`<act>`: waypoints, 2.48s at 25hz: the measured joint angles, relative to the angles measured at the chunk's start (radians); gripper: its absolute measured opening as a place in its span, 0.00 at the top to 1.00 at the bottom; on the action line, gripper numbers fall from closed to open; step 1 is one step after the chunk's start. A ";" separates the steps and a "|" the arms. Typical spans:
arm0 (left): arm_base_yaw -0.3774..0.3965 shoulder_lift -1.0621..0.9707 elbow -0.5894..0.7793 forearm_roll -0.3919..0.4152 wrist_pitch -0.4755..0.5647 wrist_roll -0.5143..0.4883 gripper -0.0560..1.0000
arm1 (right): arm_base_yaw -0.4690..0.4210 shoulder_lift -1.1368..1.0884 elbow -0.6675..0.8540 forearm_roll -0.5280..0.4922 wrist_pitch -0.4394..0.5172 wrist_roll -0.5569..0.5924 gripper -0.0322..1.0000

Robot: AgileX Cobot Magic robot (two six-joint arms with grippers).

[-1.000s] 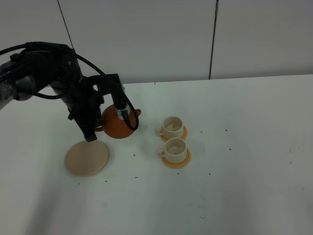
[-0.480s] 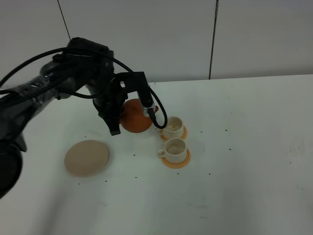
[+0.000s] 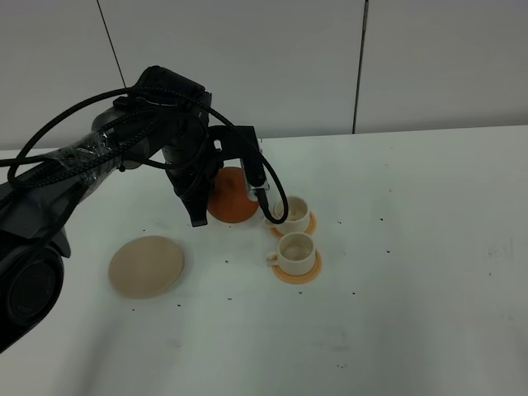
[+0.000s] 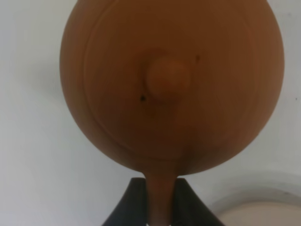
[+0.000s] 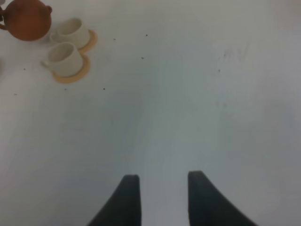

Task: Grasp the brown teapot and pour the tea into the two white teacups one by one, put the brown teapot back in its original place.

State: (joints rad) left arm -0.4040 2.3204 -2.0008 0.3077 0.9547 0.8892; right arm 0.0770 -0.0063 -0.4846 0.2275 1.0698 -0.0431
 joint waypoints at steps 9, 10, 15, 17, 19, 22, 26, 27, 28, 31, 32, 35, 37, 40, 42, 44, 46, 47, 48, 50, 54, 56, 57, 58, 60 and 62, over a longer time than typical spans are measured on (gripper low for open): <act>-0.020 0.000 0.000 0.004 -0.061 0.058 0.78 | 0.000 0.000 0.000 0.000 0.000 0.000 0.74; -0.024 0.000 0.000 0.004 -0.067 0.064 0.78 | 0.000 0.000 0.000 0.000 0.000 0.000 0.74; -0.029 0.000 0.000 0.009 -0.088 0.093 0.78 | 0.000 0.000 0.000 0.000 0.000 0.000 0.74; -0.029 0.000 0.000 0.011 -0.088 0.111 0.78 | 0.000 0.000 0.000 0.000 0.000 0.000 0.74; -0.029 0.000 0.000 0.012 -0.088 0.133 0.78 | 0.000 0.000 0.000 0.000 0.000 0.000 0.74; -0.029 0.000 0.000 0.020 -0.088 0.152 0.78 | 0.000 0.000 0.000 0.000 0.000 0.000 0.74; -0.029 0.000 0.000 0.045 -0.089 0.158 0.78 | 0.000 0.000 0.000 0.000 0.000 0.000 0.74; -0.029 0.000 0.000 0.054 -0.089 0.163 0.78 | 0.000 0.000 0.000 0.000 0.000 0.000 0.74; -0.029 0.000 0.000 0.064 -0.089 0.169 0.78 | 0.000 0.000 0.000 0.000 0.000 0.000 0.74; -0.036 0.000 0.000 0.097 -0.090 0.178 0.78 | 0.000 0.000 0.000 0.000 0.000 0.000 0.74; -0.042 0.001 0.000 0.105 -0.095 0.180 0.78 | 0.000 0.000 0.000 0.000 0.000 0.000 0.74; -0.056 0.009 0.000 0.139 -0.113 0.181 0.78 | 0.000 0.000 0.000 0.000 0.000 0.000 0.74; -0.067 0.018 0.000 0.157 -0.117 0.181 0.78 | 0.000 0.000 0.000 0.000 0.000 0.000 0.74; -0.080 0.024 0.000 0.184 -0.119 0.184 0.78 | 0.000 0.000 0.000 0.001 0.000 0.000 0.74; -0.086 0.024 0.000 0.203 -0.124 0.185 0.78 | 0.000 0.000 0.000 0.001 0.000 0.000 0.74; -0.087 0.024 0.000 0.219 -0.127 0.185 0.78 | 0.000 0.000 0.000 0.001 0.000 0.000 0.74; -0.088 0.024 0.000 0.230 -0.129 0.186 0.78 | 0.000 0.000 0.000 0.001 0.000 0.000 0.74; -0.088 0.024 0.000 0.233 -0.129 0.191 0.78 | 0.000 0.000 0.000 0.001 0.000 0.000 0.74; -0.088 0.024 0.000 0.235 -0.130 0.198 0.78 | 0.000 0.000 0.000 0.001 0.000 0.000 0.74; -0.088 0.024 0.000 0.242 -0.130 0.207 0.78 | 0.000 0.000 0.000 0.001 0.000 0.000 0.74; -0.096 0.024 0.000 0.272 -0.132 0.217 0.78 | 0.000 0.000 0.000 0.002 0.000 0.000 0.74; -0.102 0.024 0.000 0.278 -0.137 0.230 0.78 | 0.000 0.000 0.000 0.002 0.000 0.000 0.74; -0.106 0.024 0.000 0.280 -0.140 0.233 0.78 | 0.000 0.000 0.000 0.002 0.000 0.000 0.74; -0.109 0.024 0.000 0.282 -0.142 0.237 0.78 | 0.000 0.000 0.000 0.002 0.000 0.000 0.74; -0.112 0.024 0.000 0.286 -0.144 0.247 0.78 | 0.000 0.000 0.000 0.002 0.000 0.000 0.74; -0.117 0.024 0.000 0.301 -0.146 0.257 0.78 | 0.000 0.000 0.000 0.002 0.000 0.000 0.74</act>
State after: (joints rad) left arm -0.5210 2.3447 -2.0008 0.6088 0.8082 1.1466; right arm 0.0770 -0.0063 -0.4846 0.2294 1.0698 -0.0431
